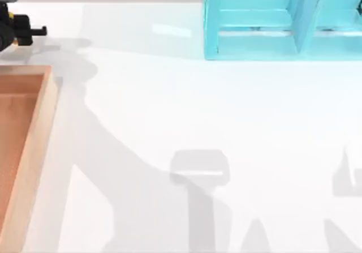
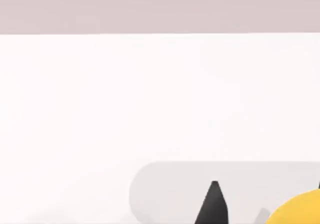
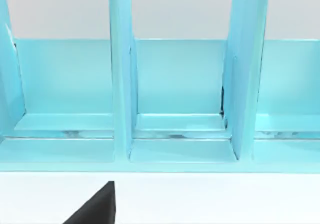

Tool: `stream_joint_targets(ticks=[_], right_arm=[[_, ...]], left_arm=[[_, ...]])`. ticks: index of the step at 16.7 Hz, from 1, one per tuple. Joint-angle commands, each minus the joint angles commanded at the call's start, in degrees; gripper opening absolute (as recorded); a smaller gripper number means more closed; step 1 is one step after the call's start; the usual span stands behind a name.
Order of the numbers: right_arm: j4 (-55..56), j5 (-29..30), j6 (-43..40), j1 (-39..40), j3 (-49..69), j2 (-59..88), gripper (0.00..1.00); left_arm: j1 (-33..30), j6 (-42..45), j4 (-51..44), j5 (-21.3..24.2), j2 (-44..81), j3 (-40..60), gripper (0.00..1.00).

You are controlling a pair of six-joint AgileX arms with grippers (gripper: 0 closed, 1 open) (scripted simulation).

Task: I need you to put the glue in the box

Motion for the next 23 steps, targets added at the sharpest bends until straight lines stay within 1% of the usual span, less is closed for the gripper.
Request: stream_joint_targets(ticks=[8,15,17,19,21,23], right_arm=[[0.0,0.0,0.0,0.0,0.0,0.0,1.00],[0.0,0.0,0.0,0.0,0.0,0.0,1.00],[0.0,0.0,0.0,0.0,0.0,0.0,1.00],[0.0,0.0,0.0,0.0,0.0,0.0,1.00],[0.0,0.0,0.0,0.0,0.0,0.0,1.00],[0.0,0.0,0.0,0.0,0.0,0.0,1.00]], left_arm=[[0.0,-0.9,-13.1,-0.1,-9.4,2.9,0.00],[0.0,-0.3,-13.9,0.4,-10.0,2.6,0.00],[0.5,2.8,-15.3,2.6,-11.2,1.5,0.00],[1.6,8.3,-18.4,6.4,-13.4,0.0,0.00],[3.4,16.2,-23.0,11.3,-16.4,-2.2,0.00],[6.1,26.3,-29.0,16.8,-20.0,-5.1,0.00]])
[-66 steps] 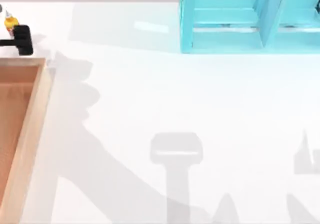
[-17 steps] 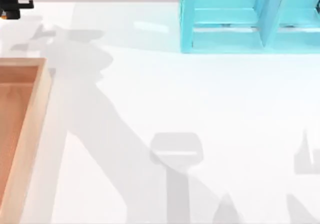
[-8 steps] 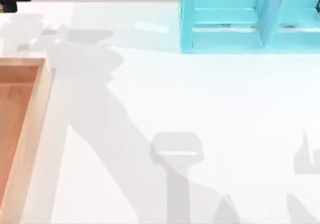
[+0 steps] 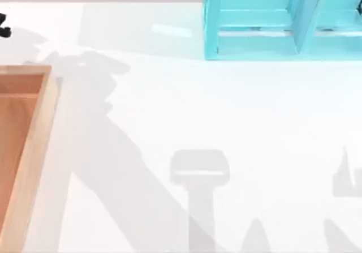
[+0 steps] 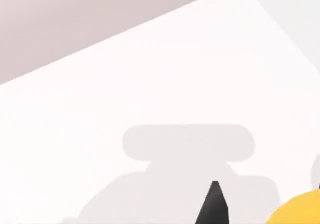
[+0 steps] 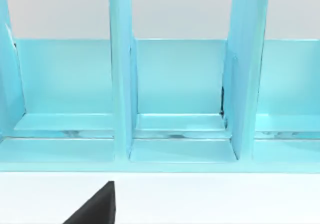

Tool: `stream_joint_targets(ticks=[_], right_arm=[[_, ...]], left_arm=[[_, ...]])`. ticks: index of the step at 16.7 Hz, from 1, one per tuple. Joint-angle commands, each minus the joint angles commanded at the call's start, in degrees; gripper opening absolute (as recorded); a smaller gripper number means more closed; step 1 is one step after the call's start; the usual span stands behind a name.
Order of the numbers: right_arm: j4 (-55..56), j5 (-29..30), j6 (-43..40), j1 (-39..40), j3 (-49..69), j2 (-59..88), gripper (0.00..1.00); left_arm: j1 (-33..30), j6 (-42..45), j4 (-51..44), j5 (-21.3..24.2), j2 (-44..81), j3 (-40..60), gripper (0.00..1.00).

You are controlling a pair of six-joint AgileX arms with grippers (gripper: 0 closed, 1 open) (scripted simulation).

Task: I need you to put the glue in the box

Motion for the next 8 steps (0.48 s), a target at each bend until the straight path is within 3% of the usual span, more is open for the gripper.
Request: stream_joint_targets(ticks=[8], right_arm=[[0.0,0.0,0.0,0.0,0.0,0.0,1.00]], left_arm=[[19.2,47.0,-29.8,22.8,-14.4,-14.7,0.00]])
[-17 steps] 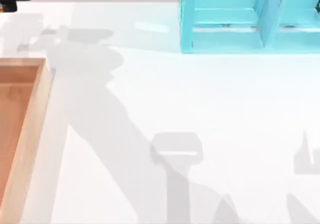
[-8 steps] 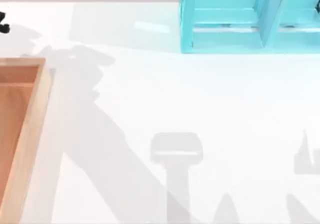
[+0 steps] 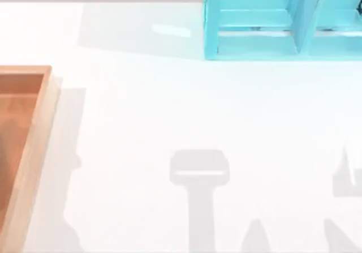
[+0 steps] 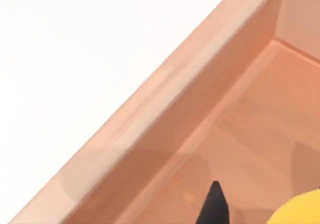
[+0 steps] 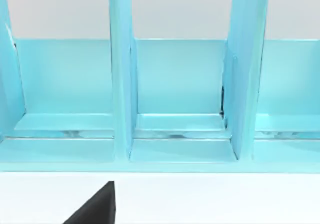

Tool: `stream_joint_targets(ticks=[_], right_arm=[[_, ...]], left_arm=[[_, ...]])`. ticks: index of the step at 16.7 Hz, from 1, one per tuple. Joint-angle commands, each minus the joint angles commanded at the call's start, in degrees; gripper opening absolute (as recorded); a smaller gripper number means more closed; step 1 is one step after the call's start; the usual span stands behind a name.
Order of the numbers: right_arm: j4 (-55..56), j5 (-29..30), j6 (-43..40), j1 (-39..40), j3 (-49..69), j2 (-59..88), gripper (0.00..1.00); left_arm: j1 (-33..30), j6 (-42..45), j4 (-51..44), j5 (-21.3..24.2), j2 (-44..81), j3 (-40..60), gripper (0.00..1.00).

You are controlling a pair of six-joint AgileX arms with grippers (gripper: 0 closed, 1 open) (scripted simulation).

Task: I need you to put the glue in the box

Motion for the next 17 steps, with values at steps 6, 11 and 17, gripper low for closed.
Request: stream_joint_targets(ticks=[6,11,17], right_arm=[[0.0,0.0,0.0,0.0,0.0,0.0,1.00],[0.0,0.0,0.0,0.0,0.0,0.0,1.00],[0.0,0.0,0.0,0.0,0.0,0.0,1.00]], left_arm=[[13.9,19.0,-18.1,10.8,-7.0,-9.2,0.00],[16.2,21.0,-20.4,12.0,-7.6,-10.8,0.00],[14.4,17.8,-16.1,11.8,-7.2,-12.4,0.00]])
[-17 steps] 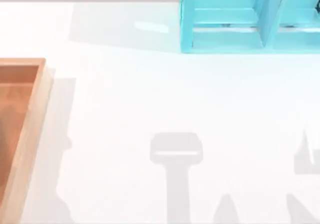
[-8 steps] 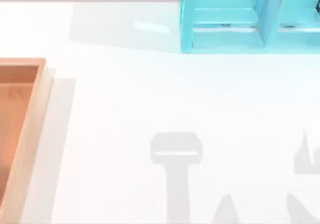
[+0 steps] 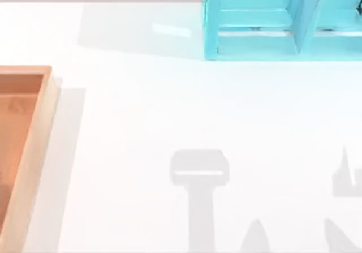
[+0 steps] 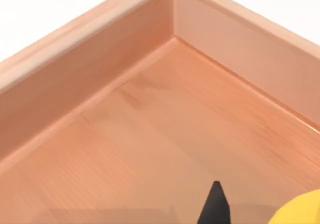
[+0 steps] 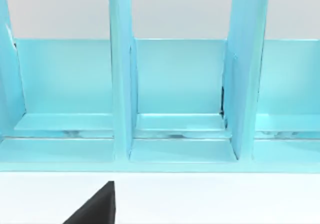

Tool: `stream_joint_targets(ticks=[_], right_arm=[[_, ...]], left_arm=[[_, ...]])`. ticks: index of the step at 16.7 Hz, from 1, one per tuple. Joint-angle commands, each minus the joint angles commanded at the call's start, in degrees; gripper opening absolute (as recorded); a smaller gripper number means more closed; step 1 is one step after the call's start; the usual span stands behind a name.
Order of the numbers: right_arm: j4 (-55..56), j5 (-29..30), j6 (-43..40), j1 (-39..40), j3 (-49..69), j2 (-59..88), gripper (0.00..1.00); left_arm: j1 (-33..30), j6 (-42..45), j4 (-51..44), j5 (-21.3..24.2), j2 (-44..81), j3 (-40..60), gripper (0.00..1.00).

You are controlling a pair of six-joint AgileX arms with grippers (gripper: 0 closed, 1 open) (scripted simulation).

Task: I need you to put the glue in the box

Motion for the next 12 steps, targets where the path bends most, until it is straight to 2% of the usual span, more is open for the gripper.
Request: stream_joint_targets(ticks=[7,12], right_arm=[[0.0,0.0,0.0,0.0,0.0,0.0,1.00],[0.0,0.0,0.0,0.0,0.0,0.0,1.00]], left_arm=[[-6.3,-12.8,20.3,-0.2,1.1,-6.8,0.00],[-7.5,-15.3,23.3,-0.2,1.3,-8.1,0.00]])
